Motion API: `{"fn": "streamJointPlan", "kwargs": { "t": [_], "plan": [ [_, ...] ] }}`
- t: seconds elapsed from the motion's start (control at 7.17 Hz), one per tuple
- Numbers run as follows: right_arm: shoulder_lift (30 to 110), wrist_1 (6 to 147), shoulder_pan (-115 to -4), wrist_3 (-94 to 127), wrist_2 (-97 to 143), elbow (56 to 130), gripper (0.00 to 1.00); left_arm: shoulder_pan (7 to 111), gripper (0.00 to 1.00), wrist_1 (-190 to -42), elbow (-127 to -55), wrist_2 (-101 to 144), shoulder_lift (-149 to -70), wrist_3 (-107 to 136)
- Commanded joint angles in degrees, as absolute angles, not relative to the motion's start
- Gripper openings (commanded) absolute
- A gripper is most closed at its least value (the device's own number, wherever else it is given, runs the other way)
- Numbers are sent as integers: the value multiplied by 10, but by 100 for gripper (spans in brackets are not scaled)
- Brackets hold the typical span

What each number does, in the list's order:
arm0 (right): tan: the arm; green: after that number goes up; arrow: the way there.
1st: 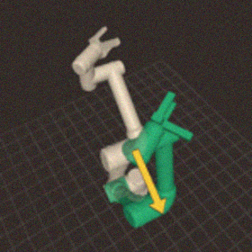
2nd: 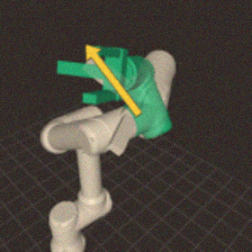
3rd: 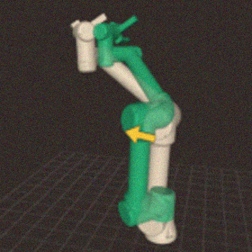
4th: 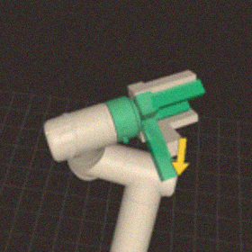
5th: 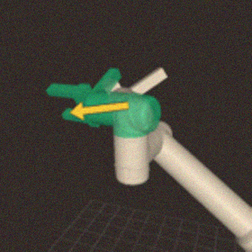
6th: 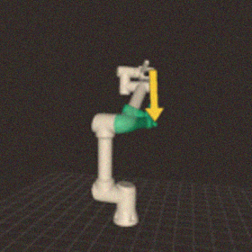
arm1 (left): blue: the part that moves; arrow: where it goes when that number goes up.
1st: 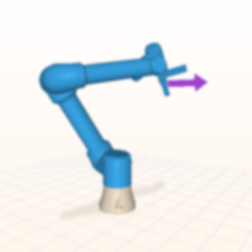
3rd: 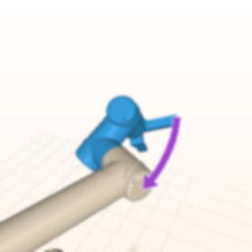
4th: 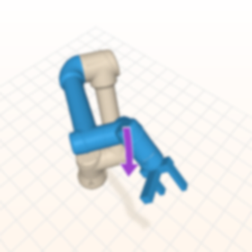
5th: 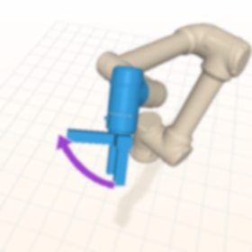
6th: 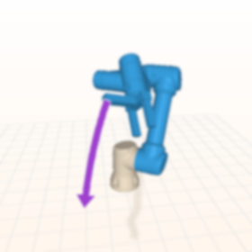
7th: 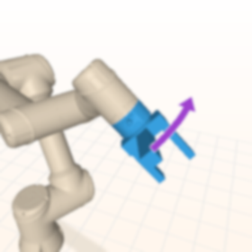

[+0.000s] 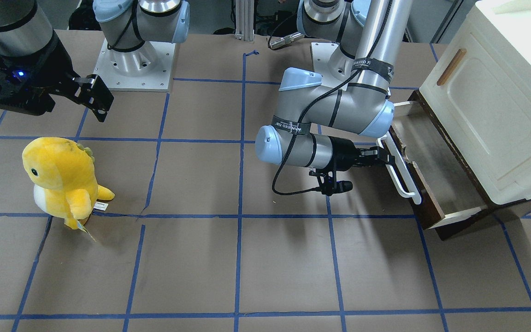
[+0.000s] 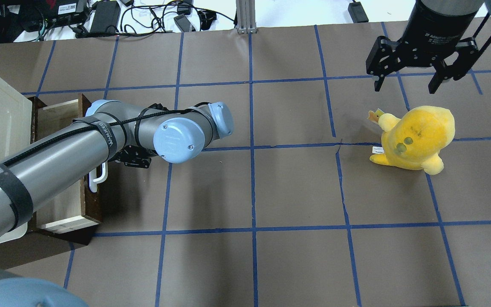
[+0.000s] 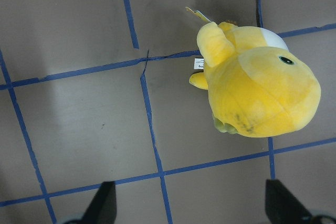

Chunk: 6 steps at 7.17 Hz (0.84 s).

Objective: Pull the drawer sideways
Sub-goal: 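Pull the gripped handle away from the cabinet, sliding the drawer open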

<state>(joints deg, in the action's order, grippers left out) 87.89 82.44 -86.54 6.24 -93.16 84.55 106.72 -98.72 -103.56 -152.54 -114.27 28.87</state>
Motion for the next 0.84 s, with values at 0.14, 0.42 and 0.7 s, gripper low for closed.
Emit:
{"fn": "streamJointPlan", "kwargs": {
  "t": [0.14, 0.42, 0.7],
  "plan": [
    [879, 824, -866, 62, -932, 846, 100, 1083, 24, -987, -1034, -1521, -1143, 290],
    [879, 824, -866, 62, -932, 846, 100, 1083, 99, -983, -1027, -1518, -1124, 287],
    [879, 824, -866, 62, -932, 846, 100, 1083, 100, -980, -979, -1423, -1093, 278]
  ]
}}
